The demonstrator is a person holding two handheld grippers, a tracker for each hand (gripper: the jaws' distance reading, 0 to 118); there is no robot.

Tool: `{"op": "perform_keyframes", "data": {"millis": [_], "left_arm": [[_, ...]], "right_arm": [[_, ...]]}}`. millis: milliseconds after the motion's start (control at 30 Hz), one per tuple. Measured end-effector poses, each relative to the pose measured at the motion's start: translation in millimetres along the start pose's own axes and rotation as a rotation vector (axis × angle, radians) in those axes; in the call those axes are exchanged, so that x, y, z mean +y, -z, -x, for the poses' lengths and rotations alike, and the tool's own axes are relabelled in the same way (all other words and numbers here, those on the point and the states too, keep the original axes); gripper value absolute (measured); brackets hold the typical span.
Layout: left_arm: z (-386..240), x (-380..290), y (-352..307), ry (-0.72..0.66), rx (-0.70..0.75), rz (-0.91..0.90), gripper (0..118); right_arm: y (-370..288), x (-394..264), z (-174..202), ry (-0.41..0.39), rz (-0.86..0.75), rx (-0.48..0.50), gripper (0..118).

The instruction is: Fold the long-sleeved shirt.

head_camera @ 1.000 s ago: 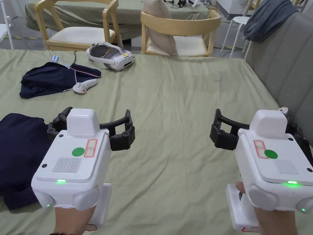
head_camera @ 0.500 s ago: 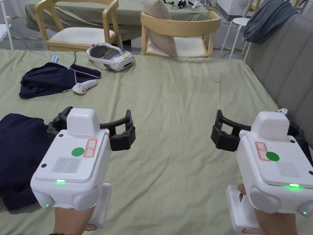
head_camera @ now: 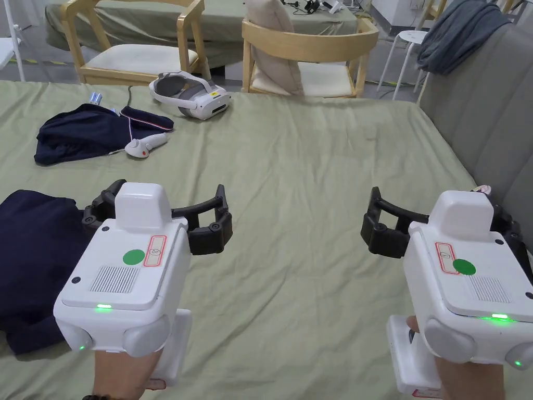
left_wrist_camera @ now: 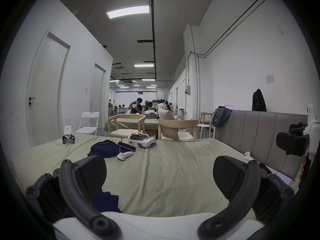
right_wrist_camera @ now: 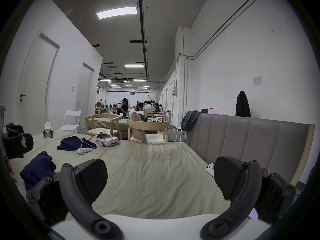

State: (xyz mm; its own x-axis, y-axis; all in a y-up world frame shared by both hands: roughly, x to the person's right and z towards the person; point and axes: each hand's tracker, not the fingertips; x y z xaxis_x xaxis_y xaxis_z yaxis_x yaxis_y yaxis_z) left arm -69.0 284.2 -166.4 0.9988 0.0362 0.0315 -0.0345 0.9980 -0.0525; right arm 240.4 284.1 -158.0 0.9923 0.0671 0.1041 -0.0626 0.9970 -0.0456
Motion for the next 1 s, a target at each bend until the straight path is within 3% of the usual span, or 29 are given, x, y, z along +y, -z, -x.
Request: {"op": "perform_keyframes", "data": {"millis": [267,300,333,367,400,433,600,700,1000], "left_arm": [[-2.8,-0.3,-1.1,0.028,0.028,-0.020,110],[-2.7,0.3,-1.6,0.028,0.032,-0.019,107],[-2.4,0.8,-2.3,0.026,0.034,-0.017,97],[-1.6,1.0,-2.4,0.026,0.035,-0.011,60],[-1.6,1.0,0.1,0.041,0.055,0.013,17],[-2.2,0.0,5.2,0.074,0.095,0.053,7],[10.3,0.0,-0.5,0.035,0.100,0.053,4],[34.9,4.7,-8.0,0.054,0.155,0.038,4],[155.8,18.5,-76.4,0.004,0.532,0.024,4]], "right_arm": [[0.3,1.4,0.7,-0.005,0.001,0.004,118],[0.6,2.0,0.5,-0.005,0.014,0.009,118],[0.9,2.2,0.1,0.005,0.023,0.018,110],[0.8,2.2,-0.2,0.013,0.026,0.020,75],[1.6,2.6,-0.2,0.011,0.029,0.017,26],[6.2,0.3,-1.0,-0.005,0.044,-0.022,1],[6.4,5.1,-1.0,0.019,0.062,-0.004,1],[7.9,17.8,26.3,0.013,0.055,0.039,1],[18.9,29.6,189.8,0.048,0.014,0.482,1]]}}
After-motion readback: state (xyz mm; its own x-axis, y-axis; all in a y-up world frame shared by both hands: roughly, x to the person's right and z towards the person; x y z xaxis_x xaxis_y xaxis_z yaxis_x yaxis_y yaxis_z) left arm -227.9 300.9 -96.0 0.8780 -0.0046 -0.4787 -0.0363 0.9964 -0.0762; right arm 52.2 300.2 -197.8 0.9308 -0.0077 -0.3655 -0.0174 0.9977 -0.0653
